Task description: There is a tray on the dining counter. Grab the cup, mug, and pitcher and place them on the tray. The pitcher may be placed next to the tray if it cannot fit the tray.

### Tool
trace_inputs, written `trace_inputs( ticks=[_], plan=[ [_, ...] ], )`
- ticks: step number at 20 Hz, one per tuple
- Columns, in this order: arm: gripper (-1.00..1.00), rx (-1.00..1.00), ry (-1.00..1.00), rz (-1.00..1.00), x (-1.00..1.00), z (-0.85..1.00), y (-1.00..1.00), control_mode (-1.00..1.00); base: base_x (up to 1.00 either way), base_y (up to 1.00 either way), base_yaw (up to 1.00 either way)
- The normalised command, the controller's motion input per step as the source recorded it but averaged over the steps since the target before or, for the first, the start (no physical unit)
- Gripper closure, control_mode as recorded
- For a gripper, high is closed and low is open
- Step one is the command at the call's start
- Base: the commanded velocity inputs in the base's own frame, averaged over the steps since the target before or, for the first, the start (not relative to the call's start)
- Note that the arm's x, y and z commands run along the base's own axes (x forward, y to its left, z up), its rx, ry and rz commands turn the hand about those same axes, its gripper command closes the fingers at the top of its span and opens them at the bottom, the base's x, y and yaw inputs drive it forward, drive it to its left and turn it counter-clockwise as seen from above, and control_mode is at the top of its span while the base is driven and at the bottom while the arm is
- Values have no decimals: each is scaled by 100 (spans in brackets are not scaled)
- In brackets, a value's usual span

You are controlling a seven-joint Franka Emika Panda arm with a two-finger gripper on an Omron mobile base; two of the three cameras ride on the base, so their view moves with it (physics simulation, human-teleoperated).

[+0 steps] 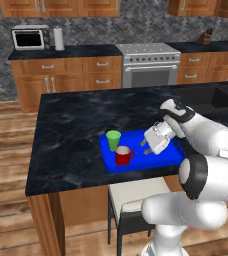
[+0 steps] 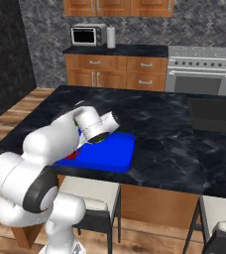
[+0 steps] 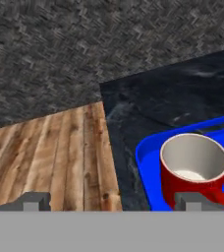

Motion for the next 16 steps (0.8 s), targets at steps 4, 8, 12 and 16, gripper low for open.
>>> trace_inputs(
  ticks=[4,8,12,16],
  plan=[
    [-100,-3,7,-24,-58,54,0,-100,0,0,0],
    [-100,-8,15,-26,-44,59,0,-100,0,0,0],
    [-100,-9,21,-30,-31,62,0,-100,0,0,0],
    [-100,-12,26,-36,-27,58,0,-100,0,0,0]
  ],
)
